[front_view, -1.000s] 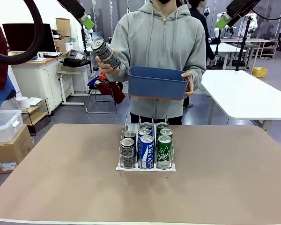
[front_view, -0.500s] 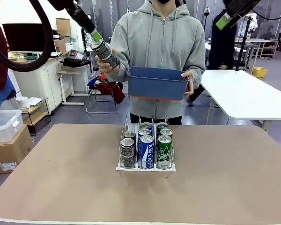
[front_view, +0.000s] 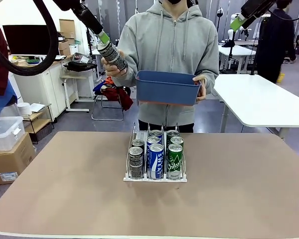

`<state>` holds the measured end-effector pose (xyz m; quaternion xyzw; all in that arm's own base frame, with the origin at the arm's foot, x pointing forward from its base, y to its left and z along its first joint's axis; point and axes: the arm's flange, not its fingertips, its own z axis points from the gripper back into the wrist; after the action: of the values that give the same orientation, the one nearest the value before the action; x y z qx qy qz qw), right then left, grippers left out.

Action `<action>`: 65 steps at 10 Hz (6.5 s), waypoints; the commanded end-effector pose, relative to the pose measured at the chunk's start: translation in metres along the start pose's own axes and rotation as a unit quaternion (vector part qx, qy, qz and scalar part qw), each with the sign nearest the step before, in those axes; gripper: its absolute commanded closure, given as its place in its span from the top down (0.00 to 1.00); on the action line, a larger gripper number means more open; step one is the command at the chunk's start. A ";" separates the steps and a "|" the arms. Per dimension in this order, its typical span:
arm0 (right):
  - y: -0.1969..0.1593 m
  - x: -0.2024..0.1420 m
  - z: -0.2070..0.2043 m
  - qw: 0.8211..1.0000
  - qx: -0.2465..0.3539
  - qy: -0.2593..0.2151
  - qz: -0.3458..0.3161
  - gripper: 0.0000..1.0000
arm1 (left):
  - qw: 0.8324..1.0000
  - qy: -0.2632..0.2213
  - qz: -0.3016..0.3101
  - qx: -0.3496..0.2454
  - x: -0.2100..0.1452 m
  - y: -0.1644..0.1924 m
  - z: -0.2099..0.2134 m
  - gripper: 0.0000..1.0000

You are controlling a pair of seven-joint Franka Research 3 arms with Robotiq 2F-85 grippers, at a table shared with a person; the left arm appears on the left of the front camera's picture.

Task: Fill the beverage cans into the dispenser.
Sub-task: Pick up the Pepsi coke handed by the human, then place the picked Pepsi coke in the line of the Automatic Can Dispenser with the same cans.

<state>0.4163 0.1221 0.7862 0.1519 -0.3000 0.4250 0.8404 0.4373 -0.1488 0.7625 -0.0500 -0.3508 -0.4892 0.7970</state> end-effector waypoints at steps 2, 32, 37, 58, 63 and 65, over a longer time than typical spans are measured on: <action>0.000 -0.002 0.000 1.000 0.003 -0.001 0.001 1.00 | 0.999 -0.007 0.046 0.009 0.000 0.005 -0.018 1.00; 0.000 -0.002 0.000 1.000 0.003 -0.001 0.001 1.00 | 0.998 -0.015 0.060 0.023 -0.014 0.016 -0.055 0.00; 0.000 -0.002 0.000 1.000 0.003 -0.001 0.001 1.00 | 0.998 -0.015 0.060 0.023 -0.014 0.016 -0.055 0.00; 0.000 -0.002 0.000 1.000 0.003 -0.001 0.001 1.00 | 0.977 0.179 0.000 -0.113 -0.051 -0.114 -0.118 0.57; 0.000 -0.002 0.000 1.000 0.003 -0.001 0.001 1.00 | 0.973 0.190 0.010 -0.133 -0.054 -0.133 -0.132 0.57; 0.000 -0.002 0.000 1.000 0.003 -0.001 0.001 1.00 | 0.973 0.190 0.010 -0.133 -0.054 -0.133 -0.132 0.57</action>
<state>0.4164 0.1218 0.7864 0.1516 -0.3002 0.4247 0.8406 0.3790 -0.2342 0.5930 -0.0675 -0.1152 -0.5299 0.8375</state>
